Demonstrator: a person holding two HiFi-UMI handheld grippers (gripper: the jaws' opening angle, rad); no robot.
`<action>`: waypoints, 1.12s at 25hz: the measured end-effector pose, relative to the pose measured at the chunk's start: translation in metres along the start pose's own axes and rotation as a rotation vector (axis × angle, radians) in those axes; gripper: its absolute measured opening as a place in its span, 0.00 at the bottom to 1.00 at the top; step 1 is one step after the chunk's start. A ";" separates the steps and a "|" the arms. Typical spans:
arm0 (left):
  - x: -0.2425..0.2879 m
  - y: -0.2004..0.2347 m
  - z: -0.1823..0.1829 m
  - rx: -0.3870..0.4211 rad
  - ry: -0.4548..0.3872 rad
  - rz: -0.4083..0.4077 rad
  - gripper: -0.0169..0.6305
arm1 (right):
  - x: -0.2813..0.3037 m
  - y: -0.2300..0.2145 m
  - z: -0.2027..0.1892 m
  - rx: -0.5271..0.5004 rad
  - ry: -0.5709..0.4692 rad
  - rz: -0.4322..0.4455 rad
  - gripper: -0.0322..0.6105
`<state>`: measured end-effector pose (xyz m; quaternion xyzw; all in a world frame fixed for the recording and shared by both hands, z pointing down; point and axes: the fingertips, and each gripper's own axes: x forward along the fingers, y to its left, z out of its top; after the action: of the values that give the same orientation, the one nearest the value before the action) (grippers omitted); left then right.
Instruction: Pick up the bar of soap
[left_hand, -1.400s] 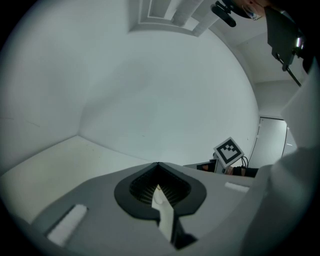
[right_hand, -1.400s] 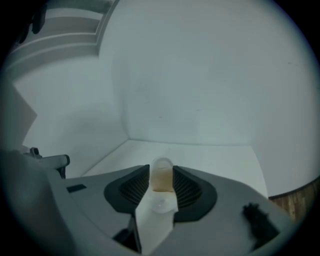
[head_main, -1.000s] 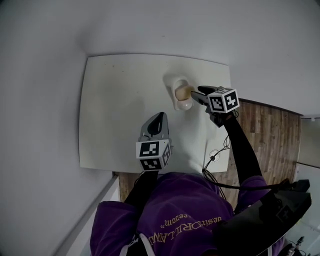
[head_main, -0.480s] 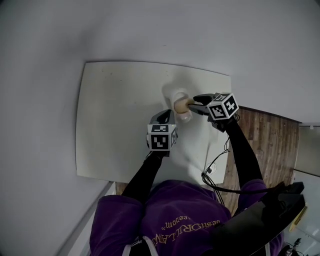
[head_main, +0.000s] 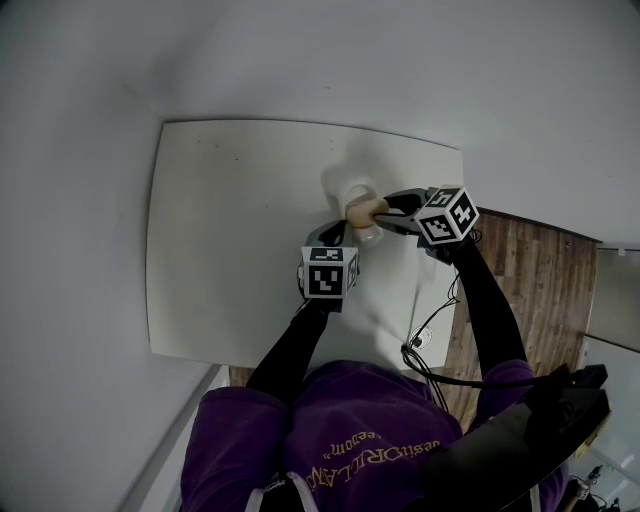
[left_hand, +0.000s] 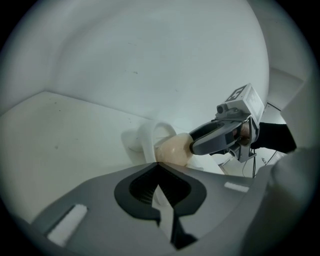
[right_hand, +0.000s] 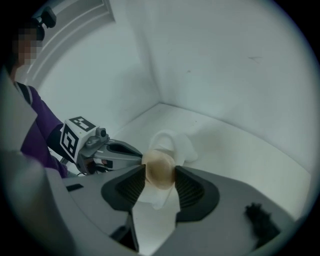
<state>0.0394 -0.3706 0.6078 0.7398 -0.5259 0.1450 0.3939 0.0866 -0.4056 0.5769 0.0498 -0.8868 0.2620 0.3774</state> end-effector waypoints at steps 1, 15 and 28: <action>0.000 0.000 0.000 -0.004 -0.001 -0.003 0.03 | -0.002 0.002 0.001 -0.008 0.000 0.008 0.35; 0.001 -0.001 0.002 -0.018 0.000 -0.025 0.03 | 0.010 0.047 0.012 -0.220 0.087 0.082 0.28; -0.026 0.004 0.016 -0.044 -0.087 -0.001 0.03 | 0.009 0.050 0.021 -0.237 0.053 -0.016 0.24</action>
<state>0.0220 -0.3661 0.5832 0.7370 -0.5451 0.1010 0.3868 0.0525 -0.3723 0.5492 0.0048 -0.9010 0.1534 0.4058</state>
